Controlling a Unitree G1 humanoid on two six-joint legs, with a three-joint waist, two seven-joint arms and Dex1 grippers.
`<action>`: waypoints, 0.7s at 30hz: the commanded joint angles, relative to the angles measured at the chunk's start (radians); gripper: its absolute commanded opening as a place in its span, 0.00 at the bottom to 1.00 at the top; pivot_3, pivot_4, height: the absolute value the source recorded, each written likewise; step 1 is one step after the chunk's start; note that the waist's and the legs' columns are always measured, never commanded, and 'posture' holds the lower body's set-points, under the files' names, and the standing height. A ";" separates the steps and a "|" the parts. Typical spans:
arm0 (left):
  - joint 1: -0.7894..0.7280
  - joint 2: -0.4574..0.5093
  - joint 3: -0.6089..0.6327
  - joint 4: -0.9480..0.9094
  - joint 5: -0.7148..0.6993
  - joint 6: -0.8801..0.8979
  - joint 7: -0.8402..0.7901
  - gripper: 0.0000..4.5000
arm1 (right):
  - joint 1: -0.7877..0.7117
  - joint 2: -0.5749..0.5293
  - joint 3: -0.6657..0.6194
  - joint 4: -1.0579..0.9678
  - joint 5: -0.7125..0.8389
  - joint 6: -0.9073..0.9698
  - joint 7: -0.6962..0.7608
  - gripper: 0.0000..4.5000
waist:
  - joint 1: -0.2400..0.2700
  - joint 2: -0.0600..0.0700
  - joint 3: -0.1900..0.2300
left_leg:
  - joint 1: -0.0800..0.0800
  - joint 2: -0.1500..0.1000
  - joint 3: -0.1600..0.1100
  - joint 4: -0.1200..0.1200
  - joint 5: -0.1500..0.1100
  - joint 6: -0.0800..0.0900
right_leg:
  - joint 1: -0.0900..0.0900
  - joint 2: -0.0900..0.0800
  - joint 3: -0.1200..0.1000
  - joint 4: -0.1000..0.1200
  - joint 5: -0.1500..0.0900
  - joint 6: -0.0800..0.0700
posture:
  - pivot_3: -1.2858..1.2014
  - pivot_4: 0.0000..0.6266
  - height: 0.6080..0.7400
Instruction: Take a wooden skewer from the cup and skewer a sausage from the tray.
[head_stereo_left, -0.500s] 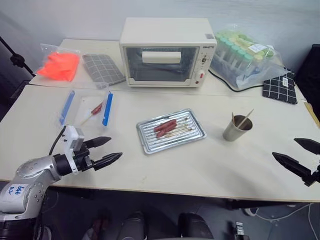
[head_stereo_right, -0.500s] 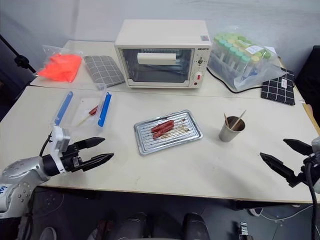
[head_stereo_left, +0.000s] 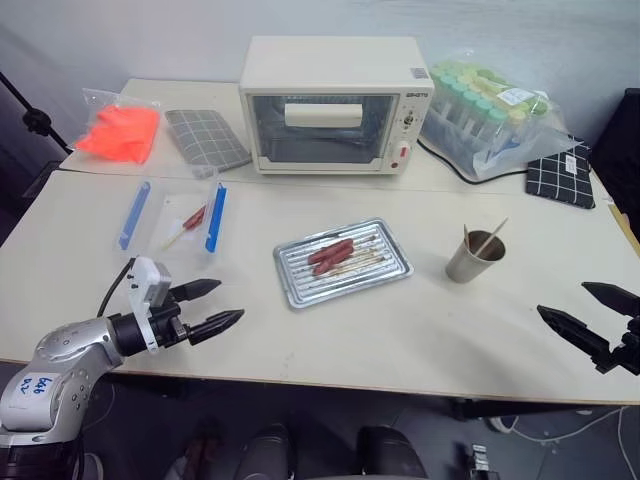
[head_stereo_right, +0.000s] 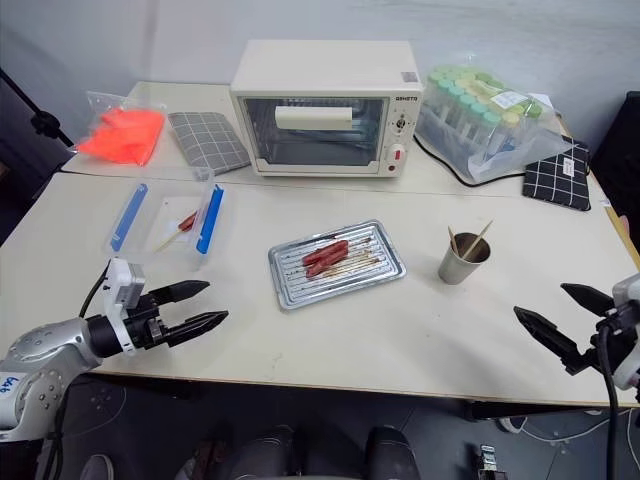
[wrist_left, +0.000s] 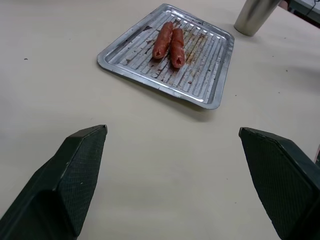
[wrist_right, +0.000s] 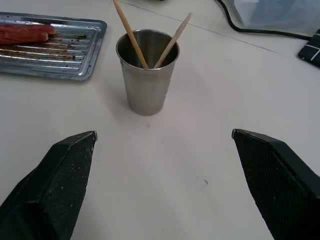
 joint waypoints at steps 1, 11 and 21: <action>-0.018 -0.006 0.000 -0.021 0.002 -0.020 0.010 1.00 | 0.002 0.013 -0.004 -0.041 0.005 0.004 -0.027 1.00 | 0.000 0.000 0.000 | 0.000 0.000 0.000 0.000 0.000 0.000 | 0.000 0.000 0.000 0.000 0.000 0.000 | 0.52 0.24 1.00; -0.230 -0.021 -0.070 -0.033 -0.144 0.112 -0.050 1.00 | -0.064 0.080 0.060 -0.237 0.092 0.058 -0.202 1.00 | -0.001 0.000 0.000 | 0.001 0.001 0.001 0.000 0.000 0.000 | 0.000 0.001 0.001 0.000 0.000 0.000 | 0.52 0.24 1.00; -0.463 -0.021 -0.189 0.018 -0.173 0.156 -0.173 1.00 | -0.342 0.143 0.326 -0.268 -0.001 0.089 -0.505 1.00 | -0.007 -0.001 0.000 | 0.002 0.000 0.003 0.000 0.000 -0.001 | 0.000 0.003 -0.002 0.001 0.000 0.000 | 0.52 0.24 1.00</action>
